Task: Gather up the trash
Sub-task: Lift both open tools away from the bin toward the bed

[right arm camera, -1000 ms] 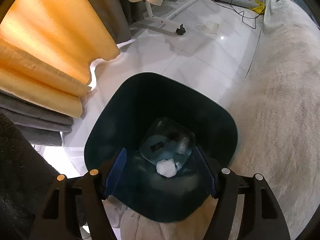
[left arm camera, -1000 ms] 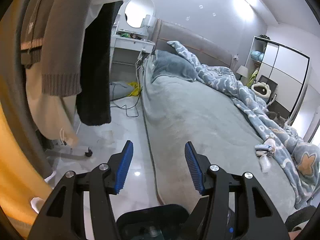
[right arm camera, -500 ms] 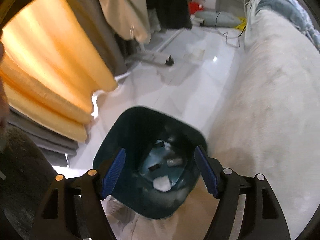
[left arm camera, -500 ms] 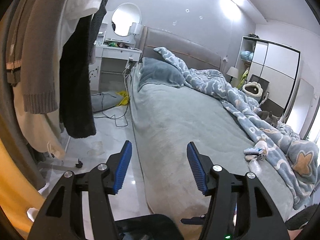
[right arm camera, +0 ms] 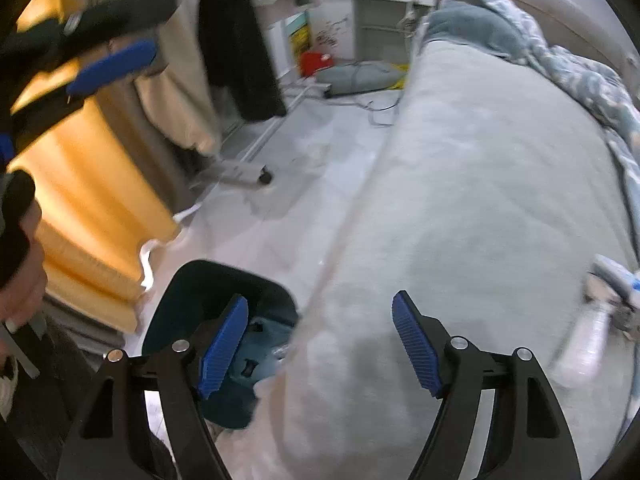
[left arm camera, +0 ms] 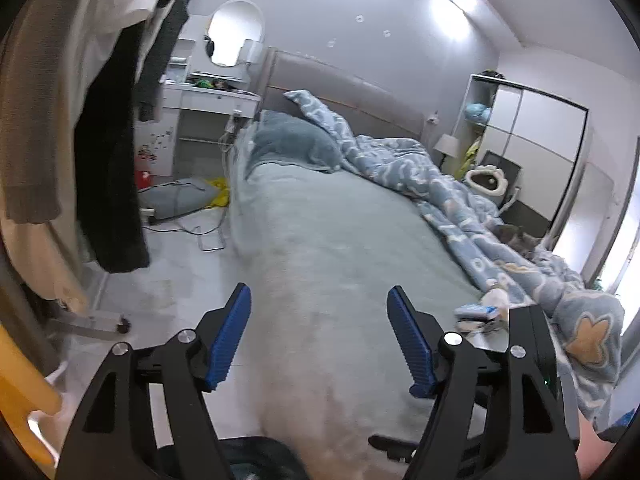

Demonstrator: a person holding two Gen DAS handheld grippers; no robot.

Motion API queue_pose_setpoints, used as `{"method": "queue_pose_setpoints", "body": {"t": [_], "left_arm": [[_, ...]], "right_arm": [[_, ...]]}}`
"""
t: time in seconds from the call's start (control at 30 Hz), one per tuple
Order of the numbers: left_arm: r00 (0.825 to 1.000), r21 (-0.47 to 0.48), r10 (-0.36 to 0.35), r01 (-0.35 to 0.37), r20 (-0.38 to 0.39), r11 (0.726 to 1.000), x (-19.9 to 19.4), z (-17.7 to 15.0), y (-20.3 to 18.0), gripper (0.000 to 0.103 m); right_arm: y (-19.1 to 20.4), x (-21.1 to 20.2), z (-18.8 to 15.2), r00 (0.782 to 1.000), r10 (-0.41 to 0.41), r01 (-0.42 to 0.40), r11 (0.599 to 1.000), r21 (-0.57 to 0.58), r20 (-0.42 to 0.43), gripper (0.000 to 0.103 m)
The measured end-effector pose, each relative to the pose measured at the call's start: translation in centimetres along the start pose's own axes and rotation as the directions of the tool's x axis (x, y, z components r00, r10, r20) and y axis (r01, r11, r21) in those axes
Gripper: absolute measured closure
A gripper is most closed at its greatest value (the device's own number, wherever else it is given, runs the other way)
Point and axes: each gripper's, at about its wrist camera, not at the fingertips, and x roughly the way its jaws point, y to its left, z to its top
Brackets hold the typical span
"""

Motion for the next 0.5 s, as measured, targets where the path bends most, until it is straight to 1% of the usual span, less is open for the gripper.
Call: {"method": "queue_pose_setpoints", "body": {"t": [0.1,0.2,0.33,0.43,0.5], "left_arm": [[1.0,0.013,-0.026,0.026,-0.002,1.0,0.7,-0.1,-1.6,0.026],[0.999,0.032,-0.045,0.045,-0.017,0.998,1.6,-0.5,-3.2,0.023],[0.997,0.053,-0.064,0.067,-0.04,0.996,3.0,-1.3,-5.3,0.02],[0.995,0.059,-0.076,0.08,-0.062,0.995,4.1,-1.9,-6.6,0.019],[0.994,0.059,-0.087,0.092,-0.071,0.994,4.7,-2.1,-7.4,0.016]], "right_arm": [[-2.3,-1.6,-0.1,0.999,-0.037,0.036,0.999,0.019,0.028,0.025],[-4.7,-3.1,-0.3,0.996,-0.072,0.069,0.996,0.047,0.057,0.024],[-7.4,-4.6,-0.6,0.991,-0.101,0.094,0.992,0.086,0.087,0.022],[-9.6,-5.7,-0.8,0.986,-0.118,0.104,0.988,0.117,0.121,0.018],[-11.6,-6.4,-0.8,0.979,-0.148,0.13,0.983,0.133,0.137,0.017]]}}
